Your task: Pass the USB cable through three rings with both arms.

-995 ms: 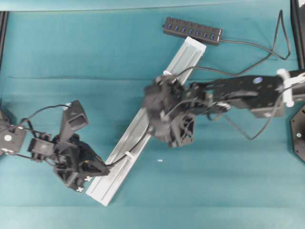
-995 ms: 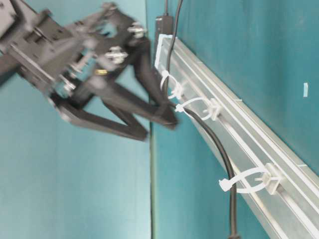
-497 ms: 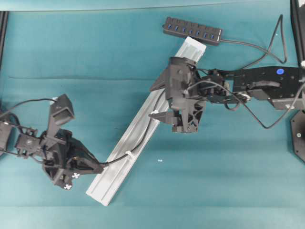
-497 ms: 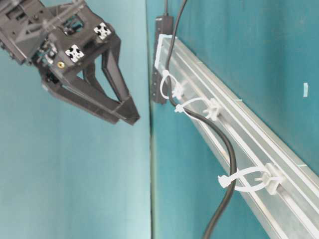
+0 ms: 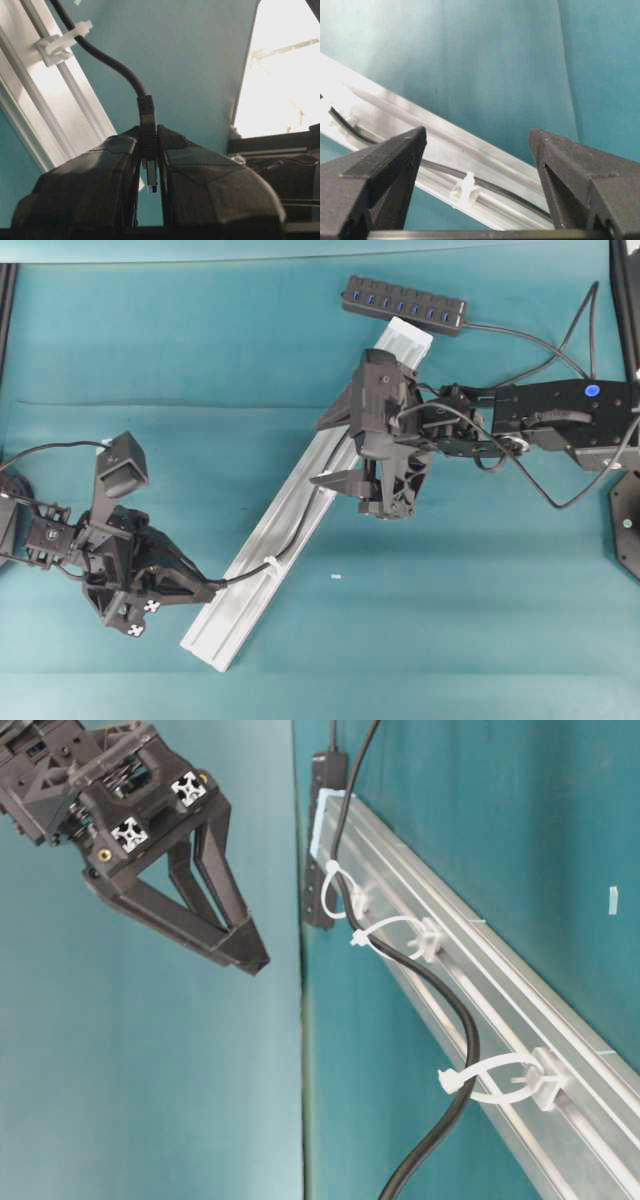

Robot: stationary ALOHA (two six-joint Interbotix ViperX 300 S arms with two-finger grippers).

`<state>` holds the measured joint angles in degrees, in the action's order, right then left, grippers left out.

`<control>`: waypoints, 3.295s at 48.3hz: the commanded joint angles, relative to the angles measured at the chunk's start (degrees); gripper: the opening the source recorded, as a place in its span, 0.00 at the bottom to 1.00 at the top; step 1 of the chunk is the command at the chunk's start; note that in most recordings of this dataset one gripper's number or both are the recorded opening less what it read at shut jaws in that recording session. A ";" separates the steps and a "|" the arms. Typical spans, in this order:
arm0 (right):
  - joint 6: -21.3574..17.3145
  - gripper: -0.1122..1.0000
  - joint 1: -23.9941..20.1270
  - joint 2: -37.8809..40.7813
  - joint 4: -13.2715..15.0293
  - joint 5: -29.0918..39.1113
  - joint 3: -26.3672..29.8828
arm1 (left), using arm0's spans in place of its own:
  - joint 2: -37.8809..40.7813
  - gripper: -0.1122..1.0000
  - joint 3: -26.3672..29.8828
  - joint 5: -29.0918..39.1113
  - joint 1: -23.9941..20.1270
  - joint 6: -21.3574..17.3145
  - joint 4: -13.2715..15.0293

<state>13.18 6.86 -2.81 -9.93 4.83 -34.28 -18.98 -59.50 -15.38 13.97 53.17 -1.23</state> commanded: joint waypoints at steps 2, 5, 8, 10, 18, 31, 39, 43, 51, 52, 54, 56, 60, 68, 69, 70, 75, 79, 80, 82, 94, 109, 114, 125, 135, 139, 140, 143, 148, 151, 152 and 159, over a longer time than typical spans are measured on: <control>-1.23 0.88 -0.35 -0.35 -0.09 -0.70 0.62 | -2.29 0.19 1.05 -0.53 0.35 -0.18 -0.26; -1.67 0.88 -0.44 -0.35 -0.09 -0.70 0.62 | -2.29 0.19 1.14 -0.53 0.35 -0.26 -0.26; -2.11 0.88 -0.53 -0.35 -0.09 -0.79 0.62 | -2.29 0.19 1.14 -0.53 0.35 -0.35 -0.26; -2.37 0.88 -0.62 -0.35 -0.09 -0.79 0.62 | -2.29 0.19 1.14 -0.53 0.35 -0.53 -0.26; -3.52 0.88 -0.79 -0.35 -0.09 -0.79 0.62 | -2.20 0.19 1.93 -0.62 0.18 -1.05 -0.26; -4.13 0.88 -0.88 -0.35 -0.09 -0.88 0.70 | -1.41 0.19 2.11 -0.53 0.09 -2.11 -0.26; -4.39 0.88 -1.41 -0.26 -0.09 -1.23 0.79 | -1.23 0.48 2.20 -0.53 0.09 -2.81 -0.26; -4.75 0.88 -1.49 -0.35 -0.09 -1.23 0.79 | -1.14 0.70 2.20 -0.53 0.09 -2.90 -0.26; -8.44 0.88 -1.49 -0.53 -0.09 -1.14 0.79 | -1.23 0.97 2.29 -0.53 0.09 -4.04 -0.26; -8.96 0.88 -1.49 -0.62 -0.09 -1.14 0.79 | -1.32 0.97 2.29 -0.62 0.09 -4.31 -0.26; -10.02 0.88 -1.49 -0.88 -0.09 -0.97 0.79 | -1.49 0.96 2.46 -0.53 0.09 -5.01 -0.26; -10.81 0.88 -1.49 -1.14 -0.09 -0.97 0.70 | -1.76 0.95 2.55 -0.62 0.00 -5.80 -0.26; -12.04 0.88 -1.49 -2.46 -0.09 -1.14 0.35 | -2.99 0.96 3.08 -0.62 -0.35 -7.29 -0.26; -11.95 0.88 -1.58 -5.27 0.00 -1.67 -0.35 | -8.09 0.96 3.43 -0.62 -1.49 -10.63 -0.26; -11.87 0.88 -1.58 -5.71 -0.09 -1.67 -0.35 | -8.88 0.96 3.43 -0.53 -1.76 -11.34 -0.26; -11.78 0.88 -1.58 -6.15 -0.09 -1.67 -0.53 | -9.67 0.96 3.43 -0.62 -2.11 -12.13 -0.26; -11.60 0.88 -1.49 -8.61 0.18 -1.67 -0.70 | -13.54 0.96 3.08 -0.62 -4.22 -17.40 -0.26; -11.60 0.88 -1.41 -10.99 0.18 -1.76 -1.41 | -16.96 0.95 2.72 -0.62 -6.59 -23.38 -0.26; -11.60 0.88 -1.41 -11.60 0.18 -1.76 -1.76 | -17.84 0.95 2.64 -0.53 -7.12 -24.79 -0.26; -11.69 0.88 -1.41 -12.92 0.26 -1.76 -2.46 | -19.25 0.95 2.37 -0.62 -8.09 -27.42 -0.26; -11.95 0.88 -1.41 -23.91 0.26 -1.58 -7.21 | -27.69 0.95 0.62 -0.26 -12.04 -37.62 -0.26; -12.22 0.88 -1.32 -39.73 0.26 0.97 -14.41 | -38.32 0.94 1.32 15.91 -15.29 -39.29 -0.26; -12.04 0.88 -0.97 -44.38 0.26 3.08 -15.29 | -40.17 0.93 1.76 19.34 -15.29 -39.29 -0.26; -12.48 0.88 -0.88 -51.86 0.26 6.86 -17.93 | -41.57 0.93 1.85 20.65 -15.73 -39.46 -0.09; -12.57 0.88 -0.88 -54.93 0.26 7.38 -20.65 | -42.71 0.93 2.29 20.65 -16.61 -39.38 -0.26; -12.57 0.88 -0.79 -55.81 0.26 7.38 -21.01 | -42.89 0.93 2.37 21.09 -16.61 -39.38 -0.26; -12.57 0.88 -0.70 -55.99 0.26 7.38 -21.09 | -42.89 0.93 2.29 21.27 -16.61 -39.46 -0.26; -12.57 0.88 -0.53 -56.69 0.26 7.38 -21.36 | -42.80 0.93 2.29 21.71 -16.52 -39.46 -0.26; -12.57 0.88 -0.26 -57.57 0.26 7.38 -21.88 | -42.80 0.93 2.29 21.80 -16.52 -39.46 -0.26; -12.57 0.88 -0.09 -58.01 0.26 7.38 -22.24 | -43.07 0.93 2.37 21.88 -16.61 -39.46 -0.26; -12.57 0.88 0.00 -58.10 0.26 7.38 -22.32 | -43.15 0.93 2.46 21.88 -16.61 -39.46 -0.26; -12.57 0.88 0.53 -58.36 0.26 7.38 -22.68 | -43.77 0.93 2.55 21.88 -16.61 -39.55 -0.26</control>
<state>1.05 7.03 -61.17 -9.76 12.48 -57.22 -62.84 -58.54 6.77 -2.46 13.71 -1.23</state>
